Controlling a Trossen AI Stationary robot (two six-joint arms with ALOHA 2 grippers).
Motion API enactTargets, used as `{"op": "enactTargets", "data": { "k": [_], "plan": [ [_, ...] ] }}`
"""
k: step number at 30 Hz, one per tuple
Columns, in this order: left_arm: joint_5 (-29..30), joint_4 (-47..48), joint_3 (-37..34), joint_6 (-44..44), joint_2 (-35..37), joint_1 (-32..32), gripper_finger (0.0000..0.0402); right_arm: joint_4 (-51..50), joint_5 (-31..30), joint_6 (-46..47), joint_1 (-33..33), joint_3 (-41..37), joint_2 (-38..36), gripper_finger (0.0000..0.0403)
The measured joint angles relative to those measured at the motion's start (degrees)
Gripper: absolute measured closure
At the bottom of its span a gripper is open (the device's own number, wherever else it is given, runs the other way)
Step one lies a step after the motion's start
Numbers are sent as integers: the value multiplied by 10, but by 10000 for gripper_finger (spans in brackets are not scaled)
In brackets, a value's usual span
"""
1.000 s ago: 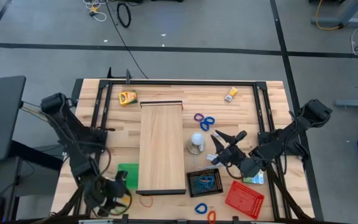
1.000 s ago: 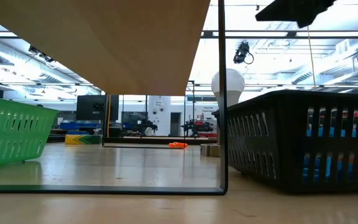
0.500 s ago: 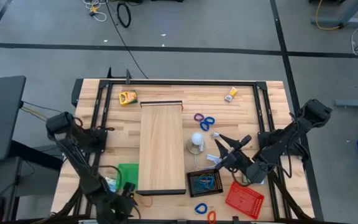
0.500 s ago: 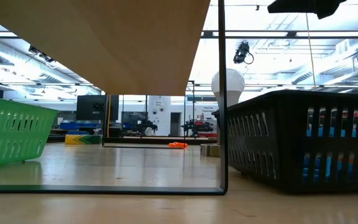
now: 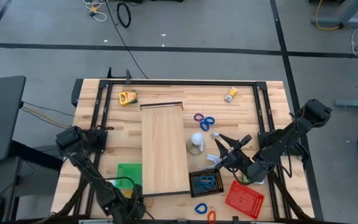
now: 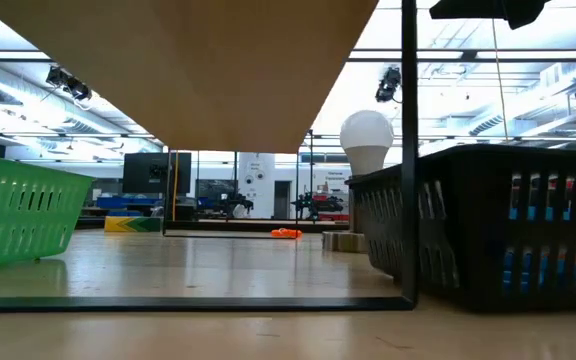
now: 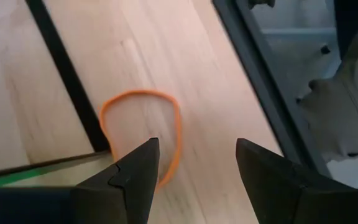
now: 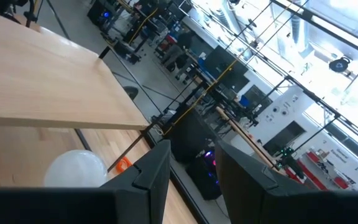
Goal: Pick & Place Office Desk Supplies
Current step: Put the orange rubber band into the black bin
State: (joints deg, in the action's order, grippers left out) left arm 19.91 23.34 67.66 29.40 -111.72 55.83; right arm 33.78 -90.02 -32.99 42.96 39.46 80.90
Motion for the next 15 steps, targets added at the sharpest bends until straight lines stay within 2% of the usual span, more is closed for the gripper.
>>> {"op": "enactTargets", "data": {
  "k": [7,15],
  "plan": [
    [6,6,0,11,-2,-12,186,0,0,0,0,0,0,266],
    [-25,22,0,10,-2,-15,222,0,0,-10,0,0,0,266]
  ]
}}
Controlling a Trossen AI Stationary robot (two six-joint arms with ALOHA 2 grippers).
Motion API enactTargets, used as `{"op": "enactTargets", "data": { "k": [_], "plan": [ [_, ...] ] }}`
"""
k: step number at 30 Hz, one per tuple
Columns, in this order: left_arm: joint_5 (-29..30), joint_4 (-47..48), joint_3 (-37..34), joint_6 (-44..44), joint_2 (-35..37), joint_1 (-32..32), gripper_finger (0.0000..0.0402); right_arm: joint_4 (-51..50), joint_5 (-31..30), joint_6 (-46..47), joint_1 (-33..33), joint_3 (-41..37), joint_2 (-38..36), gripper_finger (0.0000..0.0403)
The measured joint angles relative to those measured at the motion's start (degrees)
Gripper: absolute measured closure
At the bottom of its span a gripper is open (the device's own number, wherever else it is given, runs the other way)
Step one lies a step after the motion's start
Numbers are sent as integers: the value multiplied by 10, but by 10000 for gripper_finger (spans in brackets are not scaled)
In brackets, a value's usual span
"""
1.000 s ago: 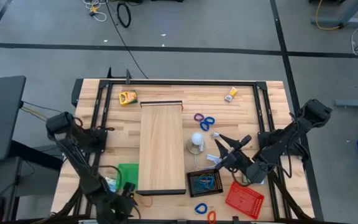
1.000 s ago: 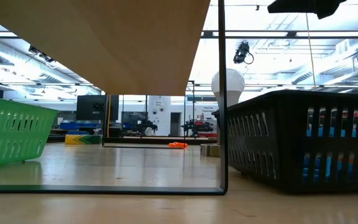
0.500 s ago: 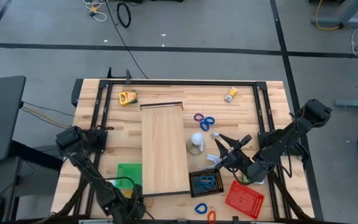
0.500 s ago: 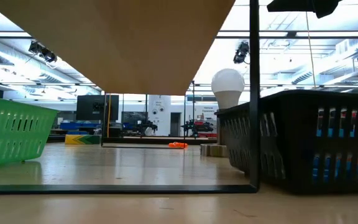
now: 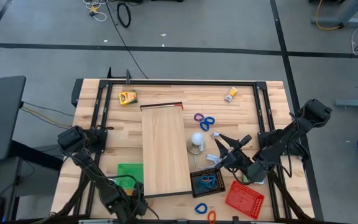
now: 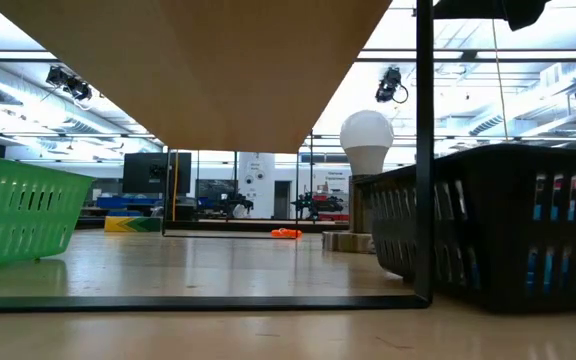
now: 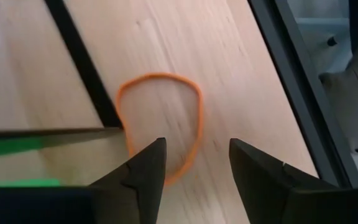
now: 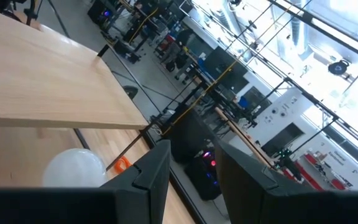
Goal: Pick & Place Office Desk Supplies
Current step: Put the orange rubber band into the black bin
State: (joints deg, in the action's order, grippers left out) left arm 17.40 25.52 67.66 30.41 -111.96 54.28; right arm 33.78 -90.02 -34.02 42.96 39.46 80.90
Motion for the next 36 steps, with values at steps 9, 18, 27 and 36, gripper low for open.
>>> {"op": "enactTargets", "data": {
  "k": [9,18,27,36],
  "plan": [
    [17,0,0,2,-5,0,243,0,0,-4,0,0,0,266],
    [2,-6,2,4,-28,0,271,20,0,-26,0,0,0,266],
    [9,-9,2,17,-30,8,391,105,0,-101,0,0,0,266],
    [66,-4,-2,54,-17,57,398,119,11,-103,0,0,0,266]
  ]
}}
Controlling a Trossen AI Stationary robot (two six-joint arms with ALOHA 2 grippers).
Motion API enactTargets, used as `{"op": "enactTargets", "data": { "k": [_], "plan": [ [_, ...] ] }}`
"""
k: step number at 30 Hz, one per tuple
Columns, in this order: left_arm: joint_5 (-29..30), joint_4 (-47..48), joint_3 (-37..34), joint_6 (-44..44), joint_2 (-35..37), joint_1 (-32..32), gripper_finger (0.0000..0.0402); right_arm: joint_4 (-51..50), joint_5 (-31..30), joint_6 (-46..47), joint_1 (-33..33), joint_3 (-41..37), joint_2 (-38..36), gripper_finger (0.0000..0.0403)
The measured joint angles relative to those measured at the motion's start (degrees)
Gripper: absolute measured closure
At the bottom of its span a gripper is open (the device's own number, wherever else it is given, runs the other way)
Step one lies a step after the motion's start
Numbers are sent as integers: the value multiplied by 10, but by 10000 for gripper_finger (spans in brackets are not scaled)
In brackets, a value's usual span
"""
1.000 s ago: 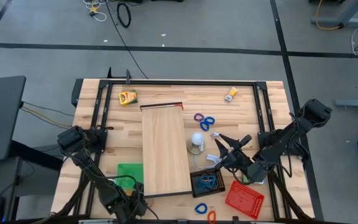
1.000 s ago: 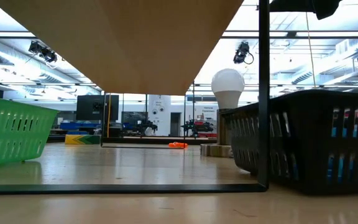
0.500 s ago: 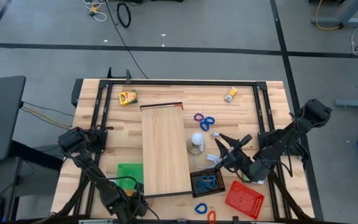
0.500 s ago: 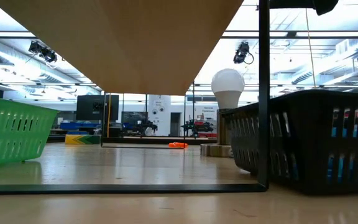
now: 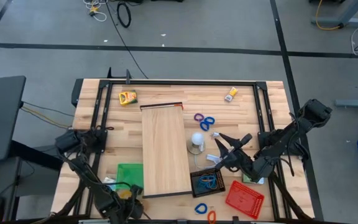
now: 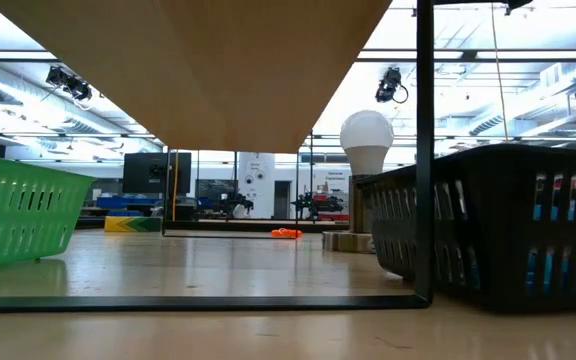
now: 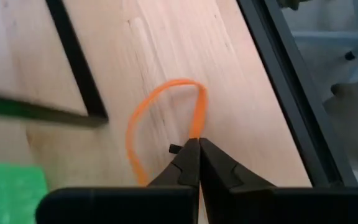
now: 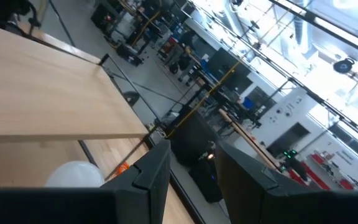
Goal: Pick & Place Office Desk Supplies
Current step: Put the orange rubber band into the black bin
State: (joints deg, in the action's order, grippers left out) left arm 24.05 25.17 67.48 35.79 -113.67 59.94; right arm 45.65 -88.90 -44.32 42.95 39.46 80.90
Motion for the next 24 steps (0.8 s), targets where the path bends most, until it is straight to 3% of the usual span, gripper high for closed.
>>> {"op": "enactTargets", "data": {
  "k": [6,14,24],
  "plan": [
    [3,14,-1,13,30,26,399,0,45,29,0,0,0,266],
    [45,43,0,21,83,35,400,0,49,32,0,0,0,266],
    [22,60,0,9,87,34,400,0,49,31,0,0,0,266]
  ]
}}
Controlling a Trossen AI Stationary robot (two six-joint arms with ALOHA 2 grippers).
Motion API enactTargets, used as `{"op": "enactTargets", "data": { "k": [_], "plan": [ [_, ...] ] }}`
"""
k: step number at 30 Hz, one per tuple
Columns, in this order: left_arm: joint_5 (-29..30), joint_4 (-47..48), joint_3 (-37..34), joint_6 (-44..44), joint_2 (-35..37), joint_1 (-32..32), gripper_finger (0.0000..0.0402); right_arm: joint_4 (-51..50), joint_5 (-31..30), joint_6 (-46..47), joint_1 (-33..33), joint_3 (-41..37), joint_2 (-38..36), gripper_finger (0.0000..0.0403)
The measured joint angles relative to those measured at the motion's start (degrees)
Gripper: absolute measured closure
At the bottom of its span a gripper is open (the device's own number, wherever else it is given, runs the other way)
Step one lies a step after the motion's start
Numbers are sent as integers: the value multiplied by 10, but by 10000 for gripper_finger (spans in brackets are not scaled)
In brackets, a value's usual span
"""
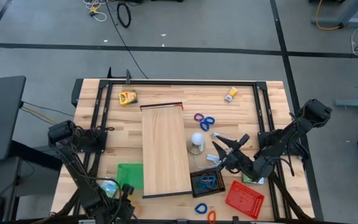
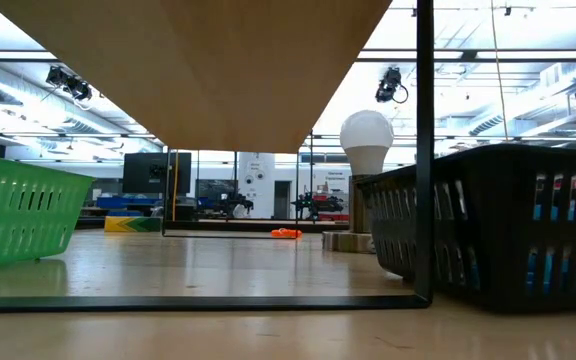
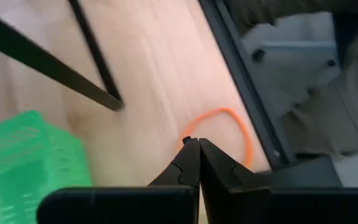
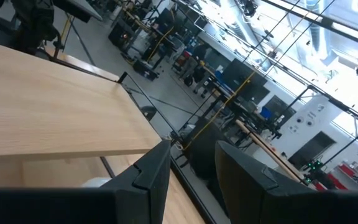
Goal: Pick & Place Office Desk Supplies
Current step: Put the orange rubber band into the black bin
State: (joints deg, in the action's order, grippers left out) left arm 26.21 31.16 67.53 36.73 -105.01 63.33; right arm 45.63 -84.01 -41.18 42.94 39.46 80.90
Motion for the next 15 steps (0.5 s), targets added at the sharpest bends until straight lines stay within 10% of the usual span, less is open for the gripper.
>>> {"op": "enactTargets", "data": {
  "k": [7,15],
  "plan": [
    [-88,-26,0,1,0,-23,373,0,0,-2,0,0,0,266],
    [-100,-21,0,-4,0,-61,233,0,0,-2,0,0,0,266]
  ]
}}
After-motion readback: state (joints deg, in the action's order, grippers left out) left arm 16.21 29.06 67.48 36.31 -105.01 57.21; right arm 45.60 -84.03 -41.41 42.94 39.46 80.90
